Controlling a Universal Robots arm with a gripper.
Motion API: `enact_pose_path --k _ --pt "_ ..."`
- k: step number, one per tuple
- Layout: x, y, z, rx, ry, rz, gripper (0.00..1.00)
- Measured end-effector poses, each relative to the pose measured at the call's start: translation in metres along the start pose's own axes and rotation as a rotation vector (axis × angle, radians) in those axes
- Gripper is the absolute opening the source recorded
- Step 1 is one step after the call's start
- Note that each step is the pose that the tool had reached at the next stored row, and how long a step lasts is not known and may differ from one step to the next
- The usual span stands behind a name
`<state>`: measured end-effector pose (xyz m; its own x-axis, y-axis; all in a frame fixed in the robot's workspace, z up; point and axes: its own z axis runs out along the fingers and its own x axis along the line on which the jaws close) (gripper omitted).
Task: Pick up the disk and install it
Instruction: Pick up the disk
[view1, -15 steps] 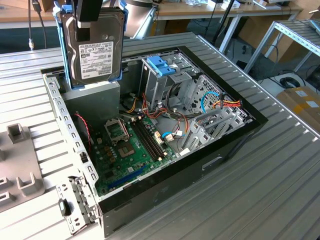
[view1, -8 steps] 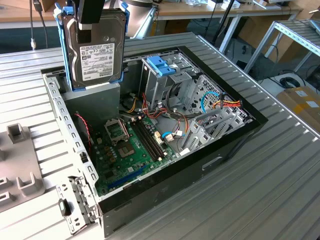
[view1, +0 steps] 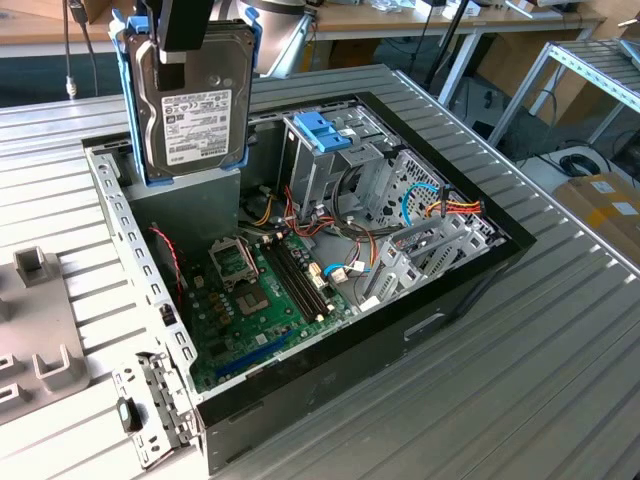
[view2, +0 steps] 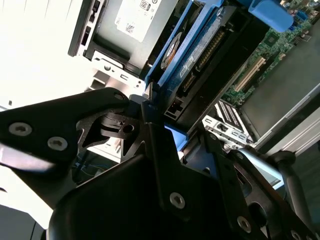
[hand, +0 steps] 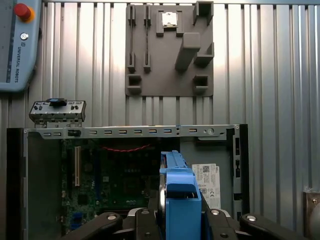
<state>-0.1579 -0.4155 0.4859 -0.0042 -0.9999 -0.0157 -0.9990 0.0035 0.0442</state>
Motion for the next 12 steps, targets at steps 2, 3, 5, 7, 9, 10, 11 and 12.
enact_pose_path --k 2,3,5,7,9,10,11,12 --pt "0.0009 0.0000 0.0000 0.0000 0.0001 0.000 0.37" --pt "0.0015 0.0000 0.0000 0.0000 0.0000 0.000 0.37" --pt "0.0024 0.0000 0.0000 0.0000 0.0000 0.000 0.37" --pt "0.0030 0.0000 0.0000 0.0000 0.0000 0.000 0.37" --pt "0.0037 0.0000 0.0000 0.0000 0.0001 0.000 0.37" --pt "0.0041 0.0000 0.0000 0.0000 0.0000 0.000 0.37" --pt "0.0045 0.0000 0.0000 -0.0001 0.0001 0.000 0.37" --pt "0.0048 0.0000 0.0000 -0.0001 0.0001 0.000 0.37"
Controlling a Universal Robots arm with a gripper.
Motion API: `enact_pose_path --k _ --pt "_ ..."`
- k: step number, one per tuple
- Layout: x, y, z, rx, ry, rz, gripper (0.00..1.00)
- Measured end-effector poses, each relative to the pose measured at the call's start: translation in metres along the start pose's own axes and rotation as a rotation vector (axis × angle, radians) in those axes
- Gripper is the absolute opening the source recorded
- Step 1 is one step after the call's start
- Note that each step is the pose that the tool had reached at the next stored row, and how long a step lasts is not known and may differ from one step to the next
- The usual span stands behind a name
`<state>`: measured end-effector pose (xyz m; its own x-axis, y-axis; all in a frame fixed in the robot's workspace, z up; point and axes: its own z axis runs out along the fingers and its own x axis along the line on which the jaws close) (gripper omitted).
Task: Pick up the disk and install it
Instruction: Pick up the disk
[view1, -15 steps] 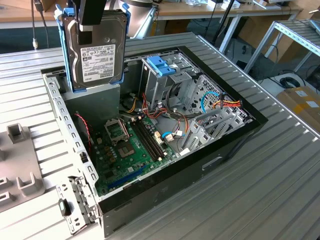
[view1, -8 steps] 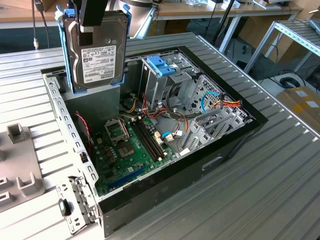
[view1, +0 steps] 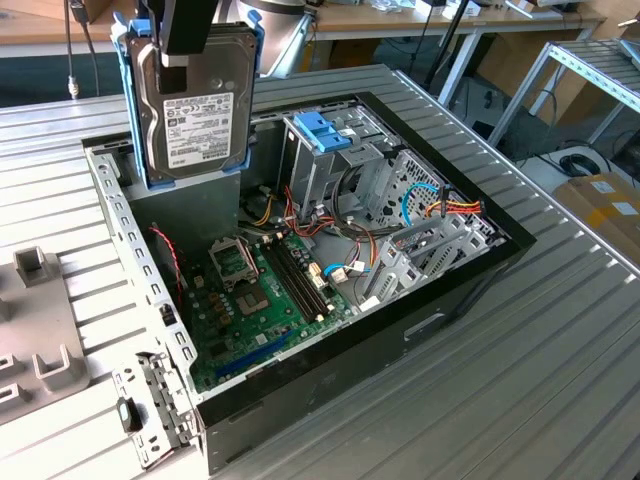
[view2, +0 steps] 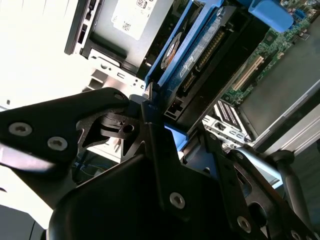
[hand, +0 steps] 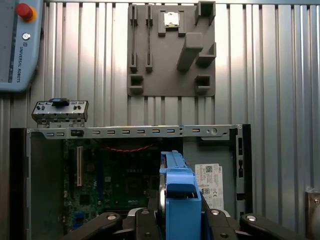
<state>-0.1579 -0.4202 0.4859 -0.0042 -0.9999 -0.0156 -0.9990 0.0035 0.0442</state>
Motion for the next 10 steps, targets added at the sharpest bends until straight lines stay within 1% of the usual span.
enact_pose_path --k 10 --pt "0.0036 0.0000 0.0000 0.0000 0.0000 0.000 0.37"
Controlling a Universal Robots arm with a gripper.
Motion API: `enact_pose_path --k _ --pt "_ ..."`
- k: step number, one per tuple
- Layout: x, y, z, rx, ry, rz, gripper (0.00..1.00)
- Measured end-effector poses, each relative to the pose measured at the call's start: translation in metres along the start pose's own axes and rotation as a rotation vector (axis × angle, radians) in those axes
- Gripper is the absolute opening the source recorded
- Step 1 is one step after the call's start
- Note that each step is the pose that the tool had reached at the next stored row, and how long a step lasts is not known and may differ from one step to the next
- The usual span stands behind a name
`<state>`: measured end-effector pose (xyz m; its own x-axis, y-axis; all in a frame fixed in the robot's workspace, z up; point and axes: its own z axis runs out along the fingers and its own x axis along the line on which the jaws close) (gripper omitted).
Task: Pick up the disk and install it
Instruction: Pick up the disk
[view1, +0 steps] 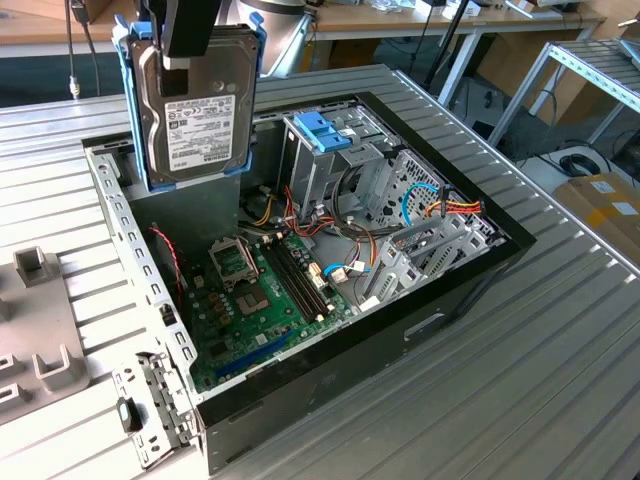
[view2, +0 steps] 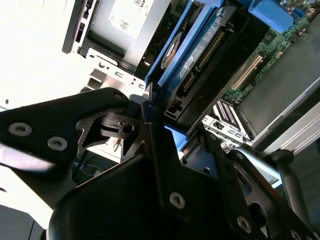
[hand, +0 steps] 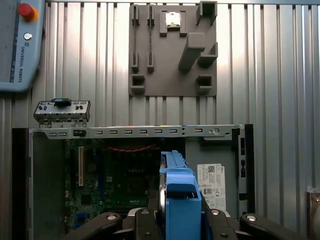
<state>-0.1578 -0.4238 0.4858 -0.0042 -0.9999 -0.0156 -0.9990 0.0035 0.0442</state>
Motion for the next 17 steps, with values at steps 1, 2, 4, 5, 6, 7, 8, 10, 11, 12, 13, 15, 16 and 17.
enact_pose_path --k 1,2,4,5,6,7,8,10,11,12,13,15,16,17 --pt "0.0003 0.0000 0.0000 0.0000 -0.0001 0.000 0.37" --pt "0.0008 0.0000 0.0000 0.0000 -0.0001 0.000 0.37" --pt "0.0016 0.0000 0.0000 0.0000 -0.0001 0.000 0.37" --pt "0.0019 0.0000 0.0001 0.0000 -0.0001 0.000 0.37" --pt "0.0026 0.0000 0.0000 0.0000 0.0000 0.000 0.37" --pt "0.0030 0.0000 0.0001 0.0001 -0.0001 0.000 0.37" --pt "0.0034 0.0000 0.0001 0.0000 -0.0001 0.000 0.37" --pt "0.0042 0.0000 0.0001 0.0001 -0.0001 0.000 0.37" --pt "0.0053 0.0000 0.0001 0.0000 -0.0001 0.000 0.37" --pt "0.0058 0.0000 0.0001 0.0000 -0.0001 0.000 0.37" --pt "0.0061 0.0000 0.0001 0.0000 -0.0001 0.000 0.37" --pt "0.0079 0.0000 0.0001 0.0001 -0.0001 0.000 0.37" --pt "0.0082 0.0000 0.0001 0.0001 -0.0001 0.000 0.37" --pt "0.0086 0.0000 0.0001 0.0000 -0.0001 0.000 0.37"
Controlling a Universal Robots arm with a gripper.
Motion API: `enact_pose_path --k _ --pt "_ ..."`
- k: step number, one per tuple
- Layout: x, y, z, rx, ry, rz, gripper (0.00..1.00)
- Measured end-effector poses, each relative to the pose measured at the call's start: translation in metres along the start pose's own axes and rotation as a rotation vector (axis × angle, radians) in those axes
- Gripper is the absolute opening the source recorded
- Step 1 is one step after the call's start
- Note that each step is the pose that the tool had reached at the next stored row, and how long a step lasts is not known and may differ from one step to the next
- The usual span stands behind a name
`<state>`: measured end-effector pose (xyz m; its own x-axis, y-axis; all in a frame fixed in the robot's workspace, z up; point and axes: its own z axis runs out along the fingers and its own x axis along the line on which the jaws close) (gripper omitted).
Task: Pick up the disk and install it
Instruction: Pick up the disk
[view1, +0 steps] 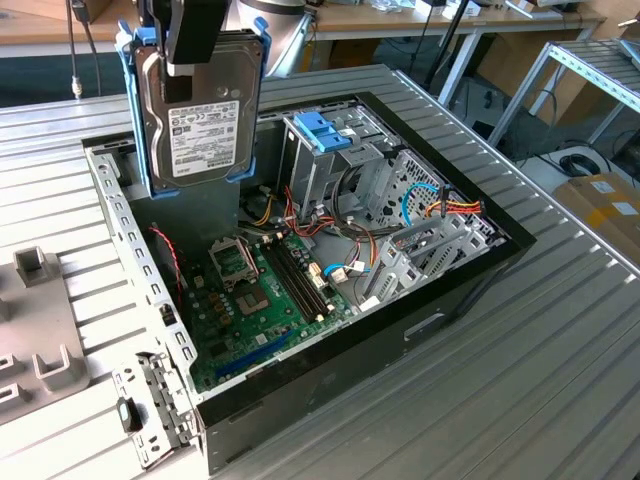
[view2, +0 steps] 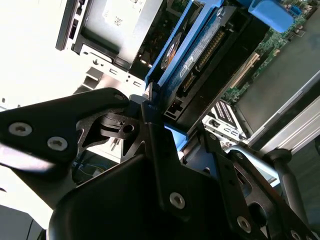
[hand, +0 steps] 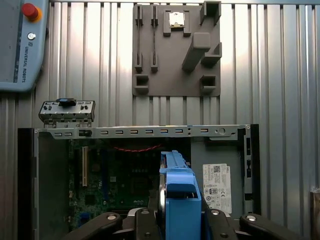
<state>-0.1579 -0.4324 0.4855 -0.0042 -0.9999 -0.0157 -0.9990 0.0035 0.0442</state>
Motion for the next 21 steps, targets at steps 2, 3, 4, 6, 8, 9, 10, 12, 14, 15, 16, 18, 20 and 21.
enact_pose_path --k 2,3,4,6,8,9,10,12,14,15,16,18,20,21 --pt "0.0008 0.0000 0.0000 0.0000 0.0000 0.000 0.37" --pt "0.0014 0.0000 0.0000 0.0000 0.0000 0.000 0.37" --pt "0.0019 0.0000 0.0000 0.0000 0.0000 0.000 0.37" --pt "0.0029 0.0000 0.0000 0.0000 0.0000 0.000 0.37" --pt "0.0038 0.0000 0.0000 0.0000 0.0000 0.000 0.37" --pt "0.0046 0.0000 0.0000 0.0000 0.0001 0.000 0.37" --pt "0.0049 0.0000 0.0000 0.0000 0.0000 0.000 0.37" --pt "0.0058 0.0000 0.0000 0.0000 0.0000 0.000 0.37" --pt "0.0068 0.0000 0.0001 0.0000 0.0000 0.000 0.37" --pt "0.0073 0.0000 0.0001 0.0000 0.0000 0.000 0.37" --pt "0.0077 0.0000 0.0001 0.0000 0.0000 0.000 0.37" --pt "0.0089 -0.0001 0.0001 0.0000 0.0000 0.000 0.37" --pt "0.0097 -0.0001 0.0001 0.0000 0.0000 0.000 0.37" --pt "0.0100 -0.0001 0.0001 0.0000 0.0000 0.000 0.37"
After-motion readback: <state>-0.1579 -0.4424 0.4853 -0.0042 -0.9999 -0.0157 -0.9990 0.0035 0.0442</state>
